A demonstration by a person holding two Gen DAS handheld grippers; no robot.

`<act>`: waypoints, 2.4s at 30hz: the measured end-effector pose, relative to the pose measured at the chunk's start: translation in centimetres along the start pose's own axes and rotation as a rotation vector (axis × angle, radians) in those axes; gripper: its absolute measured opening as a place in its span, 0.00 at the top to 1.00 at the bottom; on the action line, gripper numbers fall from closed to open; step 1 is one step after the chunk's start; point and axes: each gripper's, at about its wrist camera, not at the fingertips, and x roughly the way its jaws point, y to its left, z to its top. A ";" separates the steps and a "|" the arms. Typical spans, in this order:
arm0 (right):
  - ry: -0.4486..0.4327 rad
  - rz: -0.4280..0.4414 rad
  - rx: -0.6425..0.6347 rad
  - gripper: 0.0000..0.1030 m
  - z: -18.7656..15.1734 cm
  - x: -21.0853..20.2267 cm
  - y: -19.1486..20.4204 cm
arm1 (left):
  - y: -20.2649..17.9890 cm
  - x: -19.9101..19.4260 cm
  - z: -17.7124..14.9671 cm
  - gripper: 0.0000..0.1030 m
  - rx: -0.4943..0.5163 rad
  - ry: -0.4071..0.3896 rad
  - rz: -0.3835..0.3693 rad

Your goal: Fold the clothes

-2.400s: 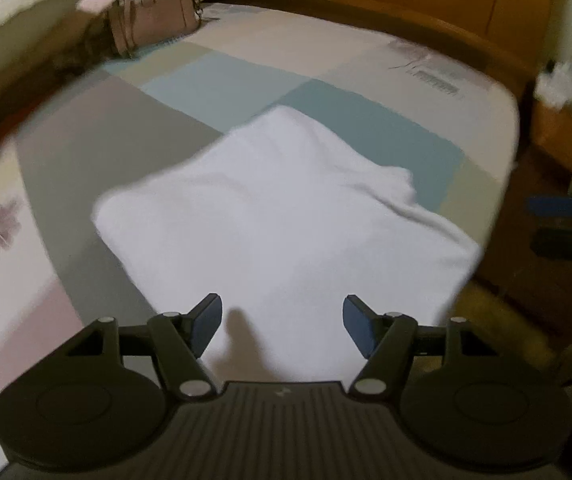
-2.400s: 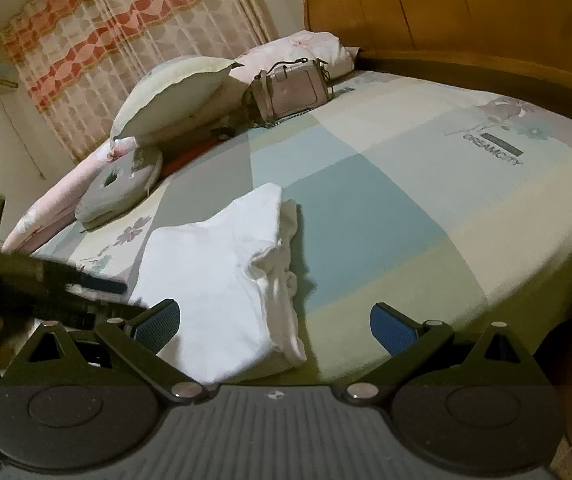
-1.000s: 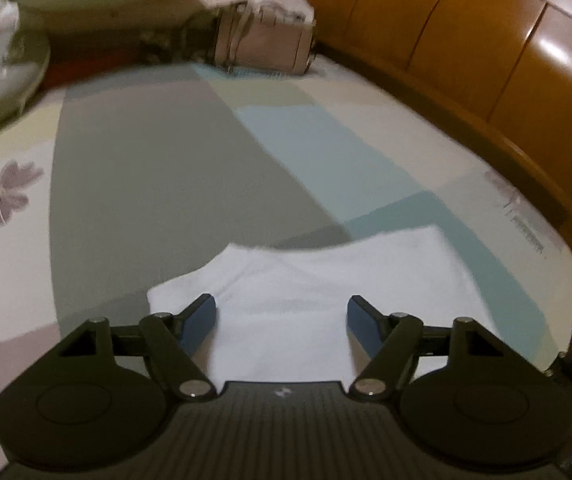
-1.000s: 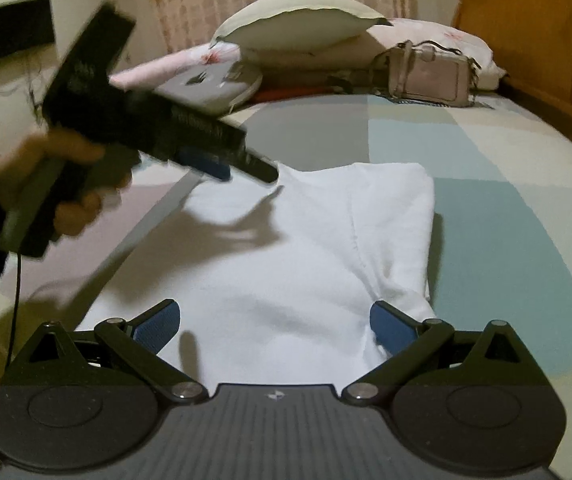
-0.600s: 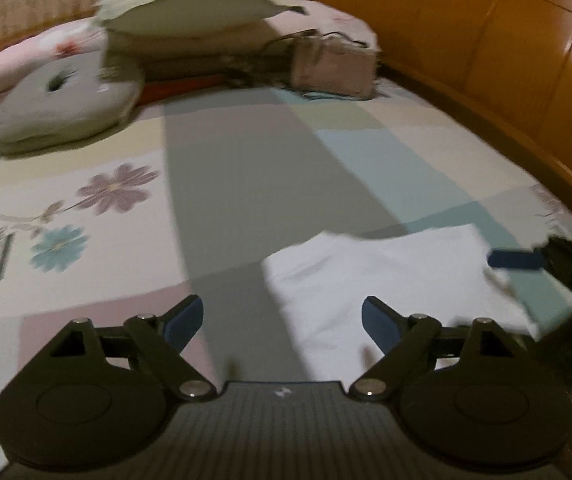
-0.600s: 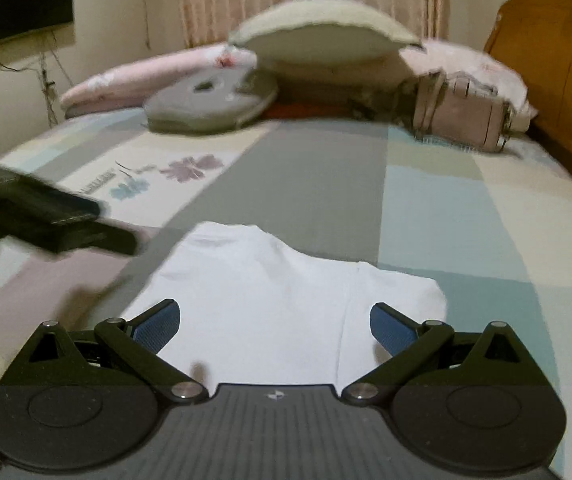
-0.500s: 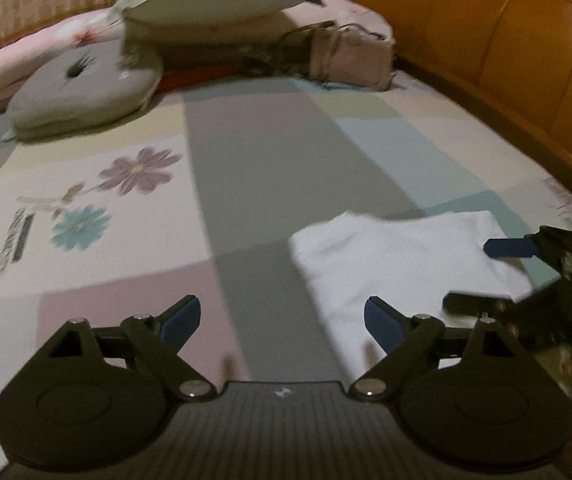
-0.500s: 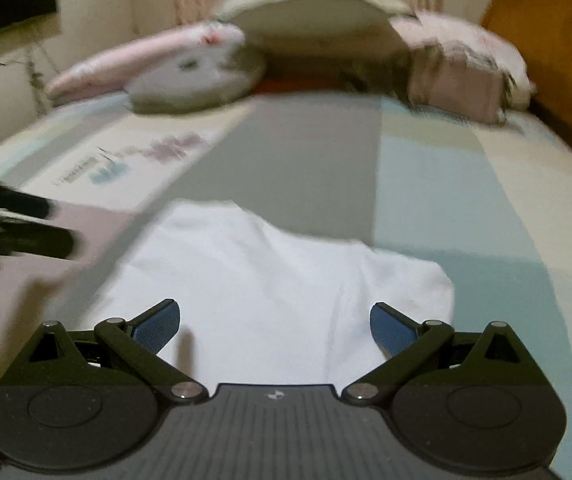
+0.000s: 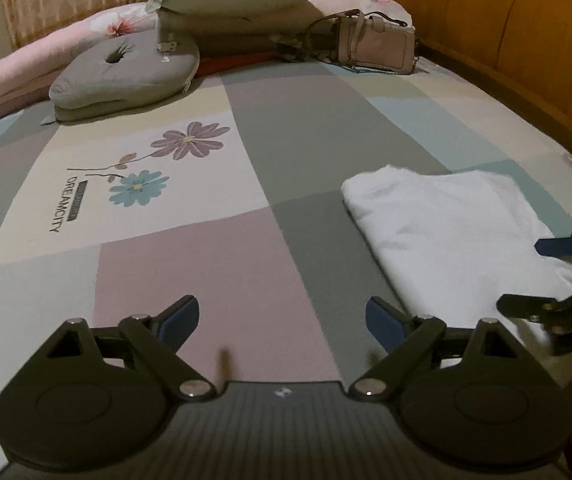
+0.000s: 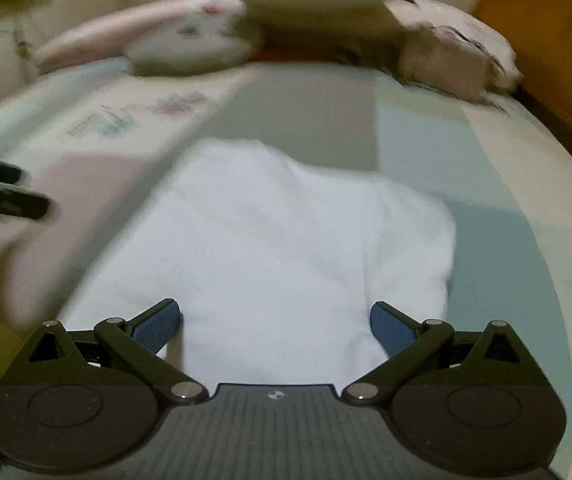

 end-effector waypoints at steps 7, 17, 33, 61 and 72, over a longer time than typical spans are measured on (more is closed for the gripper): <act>-0.048 -0.017 -0.065 0.00 0.9 -2.7 3.5 | 1.5 -0.9 -1.6 0.08 -0.005 0.000 0.032; 0.052 -0.041 -0.043 0.00 1.8 0.0 5.8 | 3.6 -2.2 -2.7 0.08 -0.069 -0.038 -0.003; 0.064 -0.078 -0.075 0.00 -3.2 -6.0 5.6 | 0.1 -3.4 -2.5 0.08 0.005 -0.052 -0.086; -0.080 0.041 0.127 0.00 -4.4 -7.0 -0.7 | -8.1 -0.4 2.0 0.08 0.193 -0.005 -0.174; -0.130 0.055 0.181 0.00 -5.2 -8.6 -3.4 | -14.5 7.0 4.1 0.08 0.184 0.088 -0.488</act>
